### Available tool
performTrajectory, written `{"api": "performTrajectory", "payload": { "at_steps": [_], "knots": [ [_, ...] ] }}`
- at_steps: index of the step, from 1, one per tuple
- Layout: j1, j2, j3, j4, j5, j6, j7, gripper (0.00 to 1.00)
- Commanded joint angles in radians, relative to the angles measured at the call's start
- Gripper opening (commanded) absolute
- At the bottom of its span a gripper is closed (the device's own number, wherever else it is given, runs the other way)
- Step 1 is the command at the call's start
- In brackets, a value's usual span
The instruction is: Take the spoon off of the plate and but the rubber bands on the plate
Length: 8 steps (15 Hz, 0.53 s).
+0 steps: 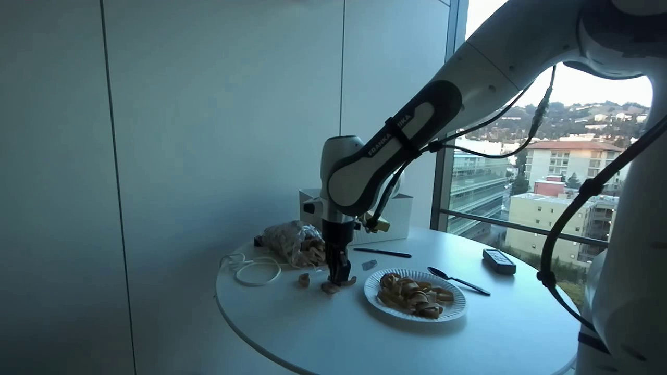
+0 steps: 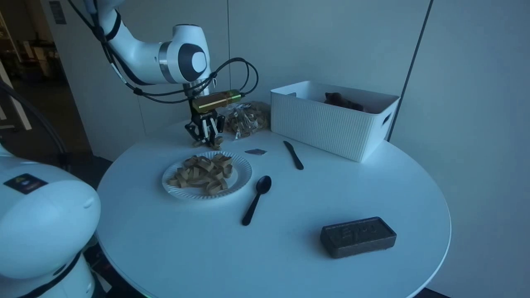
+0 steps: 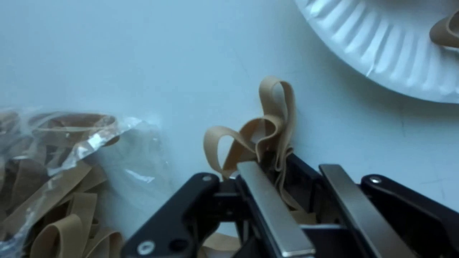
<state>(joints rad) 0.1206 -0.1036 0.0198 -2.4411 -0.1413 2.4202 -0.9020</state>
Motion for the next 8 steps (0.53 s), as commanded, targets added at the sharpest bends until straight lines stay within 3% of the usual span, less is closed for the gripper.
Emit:
{"api": "performTrajectory", "payload": {
  "at_steps": [1,8],
  "knots": [
    [-0.011,0.001,0.011,0.000,-0.005,0.025,0.017,0.06],
    [-0.020,-0.274,0.006,-0.150,-0.039,0.052,0.173,0.06]
  ]
}}
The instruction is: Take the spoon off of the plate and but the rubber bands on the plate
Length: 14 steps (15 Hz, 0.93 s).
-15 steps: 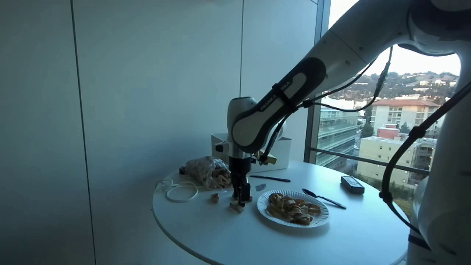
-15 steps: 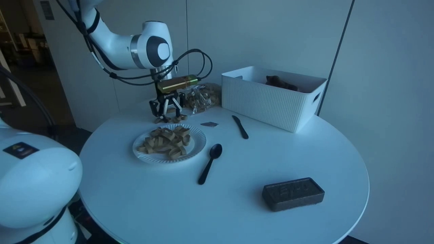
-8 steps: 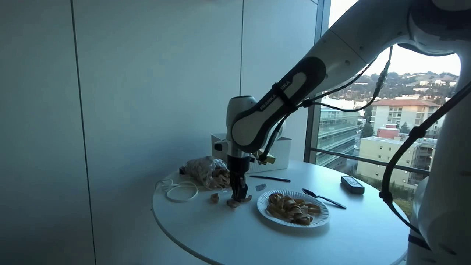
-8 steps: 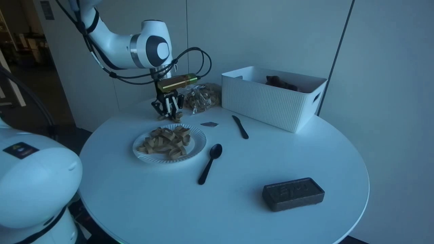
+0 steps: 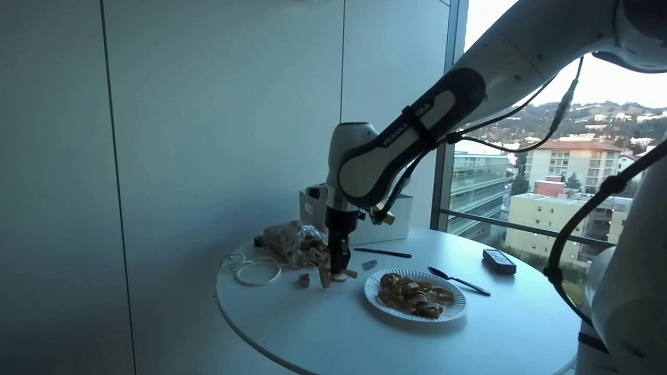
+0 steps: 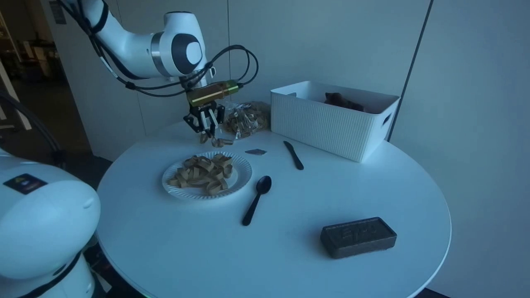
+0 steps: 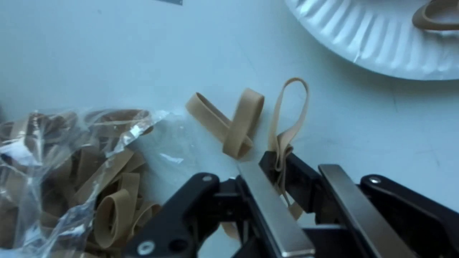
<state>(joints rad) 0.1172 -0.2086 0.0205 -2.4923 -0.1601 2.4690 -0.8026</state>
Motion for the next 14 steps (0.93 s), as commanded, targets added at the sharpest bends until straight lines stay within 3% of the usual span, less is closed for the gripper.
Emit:
{"api": "performTrajectory", "payload": {
  "at_steps": [1,4,8,12,13,14],
  "knots": [
    [-0.029,-0.217,0.005,-0.124,-0.040,-0.012,0.121,0.06],
    [-0.062,-0.340,-0.005,-0.184,-0.085,-0.072,0.223,0.06],
    [-0.110,-0.454,-0.027,-0.236,-0.143,-0.235,0.331,0.06],
    [-0.083,-0.446,-0.094,-0.246,-0.119,-0.394,0.268,0.07],
    [-0.068,-0.433,-0.113,-0.250,-0.108,-0.394,0.243,0.38],
    [-0.062,-0.420,-0.122,-0.253,-0.105,-0.390,0.236,0.39]
  ]
}}
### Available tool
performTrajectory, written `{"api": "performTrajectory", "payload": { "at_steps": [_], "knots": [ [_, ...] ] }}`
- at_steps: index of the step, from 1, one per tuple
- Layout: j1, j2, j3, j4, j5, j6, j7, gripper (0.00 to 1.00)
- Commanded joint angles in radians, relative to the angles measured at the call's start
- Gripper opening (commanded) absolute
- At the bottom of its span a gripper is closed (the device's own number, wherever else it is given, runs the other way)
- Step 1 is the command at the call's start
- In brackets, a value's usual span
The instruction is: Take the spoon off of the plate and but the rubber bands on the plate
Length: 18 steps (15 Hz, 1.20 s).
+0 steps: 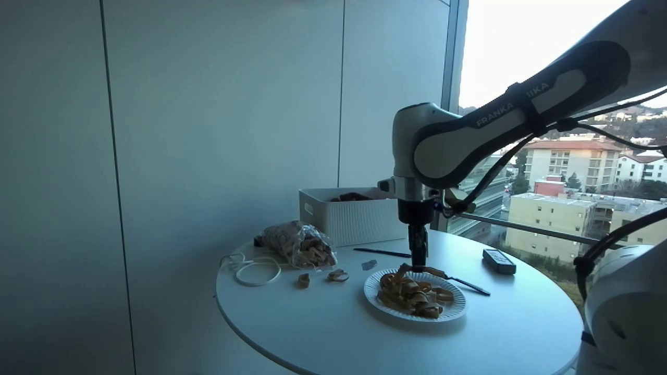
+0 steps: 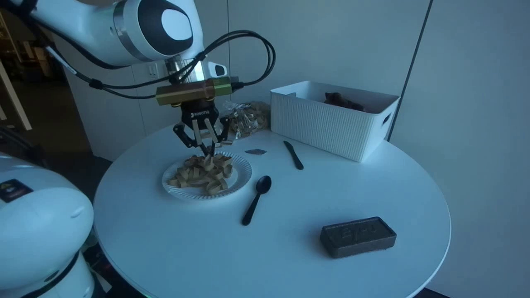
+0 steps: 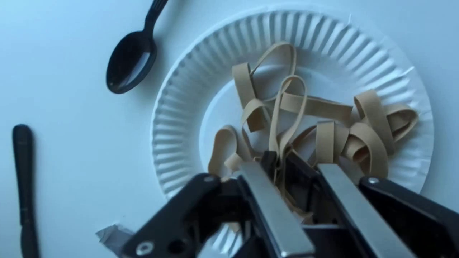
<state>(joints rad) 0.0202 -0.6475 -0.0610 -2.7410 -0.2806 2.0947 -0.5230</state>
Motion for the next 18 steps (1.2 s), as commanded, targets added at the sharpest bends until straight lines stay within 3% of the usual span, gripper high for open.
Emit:
{"api": "performTrajectory", "payload": {
  "at_steps": [1,5,8,9,15,16,18],
  "knots": [
    [0.041,0.031,-0.048,-0.005,0.019,-0.009,-0.048,0.44],
    [0.041,0.029,-0.047,-0.015,0.004,0.038,-0.022,0.73],
    [0.033,-0.033,-0.037,-0.013,-0.012,0.019,-0.021,0.95],
    [0.032,-0.069,-0.037,-0.011,-0.014,-0.001,-0.025,0.99],
    [0.068,-0.327,-0.073,-0.035,-0.002,-0.092,-0.149,1.00],
    [0.050,-0.204,-0.056,0.003,-0.009,-0.070,-0.091,1.00],
    [0.060,-0.277,-0.066,-0.012,-0.009,-0.092,-0.119,0.99]
  ]
}}
